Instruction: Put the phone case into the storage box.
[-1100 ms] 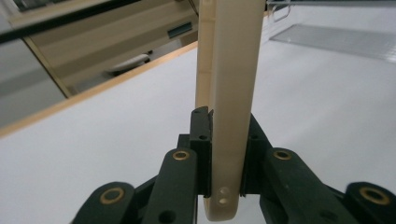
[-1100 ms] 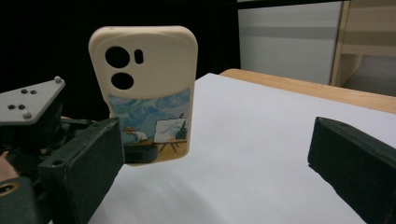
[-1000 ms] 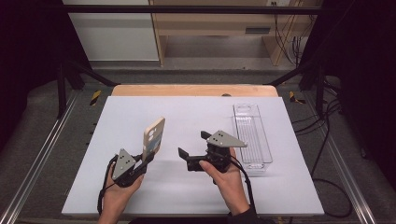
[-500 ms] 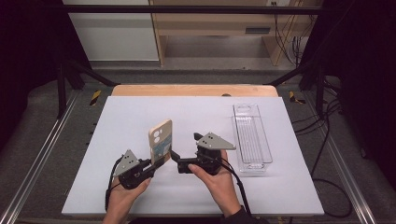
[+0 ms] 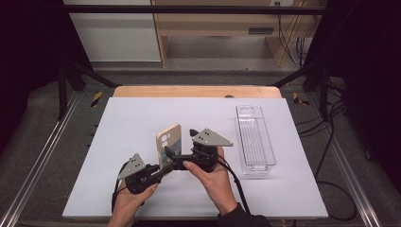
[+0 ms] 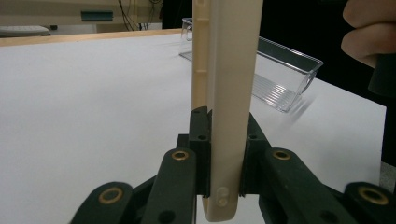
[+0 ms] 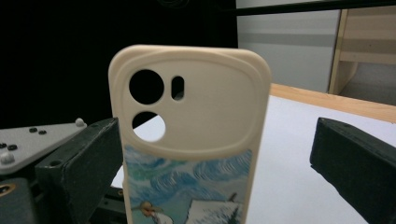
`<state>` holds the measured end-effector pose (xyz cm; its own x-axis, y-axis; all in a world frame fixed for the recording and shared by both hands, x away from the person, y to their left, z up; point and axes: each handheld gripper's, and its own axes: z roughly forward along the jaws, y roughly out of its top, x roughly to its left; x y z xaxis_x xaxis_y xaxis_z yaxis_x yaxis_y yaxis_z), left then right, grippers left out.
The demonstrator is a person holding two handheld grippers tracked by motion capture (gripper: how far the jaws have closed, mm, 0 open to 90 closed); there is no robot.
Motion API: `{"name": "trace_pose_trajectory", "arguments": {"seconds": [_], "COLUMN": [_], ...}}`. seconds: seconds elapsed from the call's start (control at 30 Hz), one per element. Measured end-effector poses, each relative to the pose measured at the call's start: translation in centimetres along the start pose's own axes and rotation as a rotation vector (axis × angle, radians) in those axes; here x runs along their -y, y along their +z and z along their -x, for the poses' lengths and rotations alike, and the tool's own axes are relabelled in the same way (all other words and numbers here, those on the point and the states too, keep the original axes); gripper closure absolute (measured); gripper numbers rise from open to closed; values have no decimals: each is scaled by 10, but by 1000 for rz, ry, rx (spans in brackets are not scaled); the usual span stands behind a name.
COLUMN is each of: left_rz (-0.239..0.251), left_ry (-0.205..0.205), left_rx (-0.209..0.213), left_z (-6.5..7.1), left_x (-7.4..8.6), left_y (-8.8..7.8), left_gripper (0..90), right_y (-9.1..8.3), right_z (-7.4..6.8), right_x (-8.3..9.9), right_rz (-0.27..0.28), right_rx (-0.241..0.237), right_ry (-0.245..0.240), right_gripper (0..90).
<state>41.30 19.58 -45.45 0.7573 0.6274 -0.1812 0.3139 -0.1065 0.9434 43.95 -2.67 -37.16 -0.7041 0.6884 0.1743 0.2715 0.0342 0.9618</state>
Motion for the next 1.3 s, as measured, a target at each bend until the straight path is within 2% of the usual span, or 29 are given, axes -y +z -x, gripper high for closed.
{"name": "trace_pose_trajectory", "arguments": {"seconds": [0.4,0.6,0.93,1.3], "left_rz": [-17,-17,-12,-17], "left_ry": [22,27,19,19], "left_rx": [18,30,24,0], "left_z": [7,10,9,8], "left_x": [1,1,2,2], "left_y": [5,6,6,5], "left_gripper": [797,797,797,797], "right_y": [10,13,16,20], "right_z": [-4,-4,-4,-9], "right_x": [-3,-5,-3,2], "right_rz": [12,24,33,10], "right_rx": [-24,-9,12,17], "right_ry": [19,26,39,36], "right_gripper": [25,34,43,85]}}
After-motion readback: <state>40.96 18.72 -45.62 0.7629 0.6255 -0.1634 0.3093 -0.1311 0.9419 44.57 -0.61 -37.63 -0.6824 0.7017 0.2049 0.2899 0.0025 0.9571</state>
